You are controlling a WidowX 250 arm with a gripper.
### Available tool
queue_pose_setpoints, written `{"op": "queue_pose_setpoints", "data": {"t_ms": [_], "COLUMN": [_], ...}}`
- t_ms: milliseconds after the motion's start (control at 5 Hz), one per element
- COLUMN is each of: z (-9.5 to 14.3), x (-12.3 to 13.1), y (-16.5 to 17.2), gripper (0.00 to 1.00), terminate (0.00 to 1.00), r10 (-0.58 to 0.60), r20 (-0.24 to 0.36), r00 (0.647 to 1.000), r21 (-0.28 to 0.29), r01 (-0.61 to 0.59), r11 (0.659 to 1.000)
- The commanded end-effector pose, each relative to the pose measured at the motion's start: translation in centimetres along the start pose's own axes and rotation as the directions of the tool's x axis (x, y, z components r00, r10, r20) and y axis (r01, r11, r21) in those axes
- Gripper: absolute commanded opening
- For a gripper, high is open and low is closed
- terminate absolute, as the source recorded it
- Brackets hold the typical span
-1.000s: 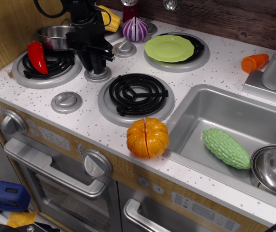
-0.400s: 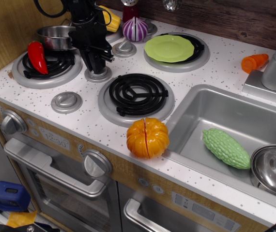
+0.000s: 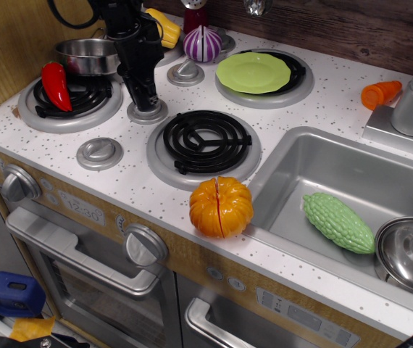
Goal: Twist knob start vertical clockwise90
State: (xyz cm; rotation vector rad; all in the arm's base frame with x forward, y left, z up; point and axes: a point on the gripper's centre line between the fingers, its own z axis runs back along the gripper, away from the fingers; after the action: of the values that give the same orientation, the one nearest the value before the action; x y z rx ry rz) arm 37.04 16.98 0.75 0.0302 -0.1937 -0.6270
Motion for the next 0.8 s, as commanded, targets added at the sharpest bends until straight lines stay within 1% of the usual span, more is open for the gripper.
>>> {"op": "queue_pose_setpoints", "data": {"t_ms": [0, 200, 400, 600], "z": [-0.8, -0.4, 0.5, 0.6], "x": [-3.4, -4.1, -5.2, -6.1], "y": [0.1, 1.2, 2.3, 3.5], "gripper": [0.00, 0.00, 0.00, 0.00], "terminate": [0.00, 0.00, 0.00, 0.00], "r10": [-0.155, -0.226, -0.389, -0.507], "r20": [-0.023, -0.042, -0.105, -0.082], "r00": [0.988, 0.973, 0.915, 0.858], "r21": [-0.008, -0.092, -0.114, -0.243], "r01": [0.155, 0.221, 0.377, 0.476], "r11": [0.988, 0.971, 0.919, 0.845]}}
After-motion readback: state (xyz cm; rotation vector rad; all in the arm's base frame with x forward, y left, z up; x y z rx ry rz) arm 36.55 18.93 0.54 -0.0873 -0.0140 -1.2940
